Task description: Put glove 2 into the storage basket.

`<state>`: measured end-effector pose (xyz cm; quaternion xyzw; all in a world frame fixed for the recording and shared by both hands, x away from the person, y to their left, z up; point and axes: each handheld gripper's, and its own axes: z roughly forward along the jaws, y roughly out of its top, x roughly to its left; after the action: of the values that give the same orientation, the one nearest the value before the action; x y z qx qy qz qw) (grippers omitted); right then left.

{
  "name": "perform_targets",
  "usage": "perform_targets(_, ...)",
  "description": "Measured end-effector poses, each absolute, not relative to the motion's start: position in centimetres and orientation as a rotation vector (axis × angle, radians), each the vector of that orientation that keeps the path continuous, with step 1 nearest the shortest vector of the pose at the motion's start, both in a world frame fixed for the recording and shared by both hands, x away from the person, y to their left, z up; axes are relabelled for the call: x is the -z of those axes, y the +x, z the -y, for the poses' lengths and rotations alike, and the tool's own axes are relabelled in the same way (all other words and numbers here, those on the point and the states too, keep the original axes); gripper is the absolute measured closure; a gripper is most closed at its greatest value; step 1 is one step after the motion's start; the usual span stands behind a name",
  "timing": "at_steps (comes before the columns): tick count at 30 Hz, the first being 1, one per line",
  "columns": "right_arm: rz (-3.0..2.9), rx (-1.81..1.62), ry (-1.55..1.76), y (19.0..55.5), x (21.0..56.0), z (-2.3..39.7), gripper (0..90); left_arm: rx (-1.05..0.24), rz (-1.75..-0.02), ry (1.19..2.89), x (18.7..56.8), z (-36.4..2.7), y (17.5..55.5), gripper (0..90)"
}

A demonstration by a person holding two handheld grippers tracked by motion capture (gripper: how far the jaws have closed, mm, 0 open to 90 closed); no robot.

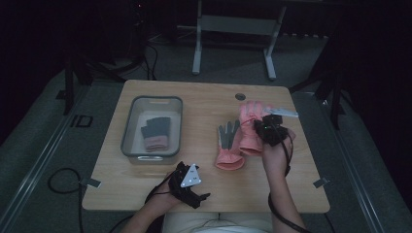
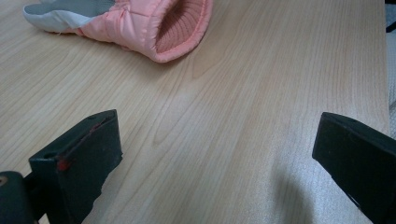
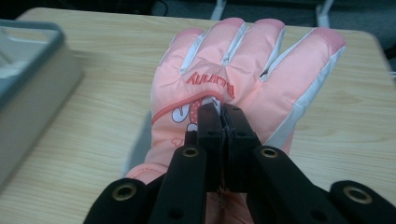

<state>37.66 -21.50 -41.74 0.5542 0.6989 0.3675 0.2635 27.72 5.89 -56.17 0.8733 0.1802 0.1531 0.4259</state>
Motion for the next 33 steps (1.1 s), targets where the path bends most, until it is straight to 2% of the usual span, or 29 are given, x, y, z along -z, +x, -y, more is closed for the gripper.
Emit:
perform_targets(5, -1.904, -0.999, 1.521, 37.9, 42.6, 19.2, 87.3, -0.389, -0.453, 2.193, 56.2, -5.8, 27.7, 0.9)
perform_targets(9, -1.961, -0.951, 1.544, 38.3, 44.7, 16.6, 87.4, -0.385, -0.461, 2.191, 56.2, -5.8, 27.7, 0.9)
perform_targets(17, -2.027, -0.820, 1.550, 39.4, 48.5, 14.9, 87.2, -0.376, -0.457, 2.185, 56.1, -5.8, 27.6, 0.9)
perform_targets(33, -2.254, -0.870, 1.333, 38.9, 48.9, 16.3, 85.3, -0.373, -0.493, 2.160, 55.8, -5.3, 27.8, 0.8)
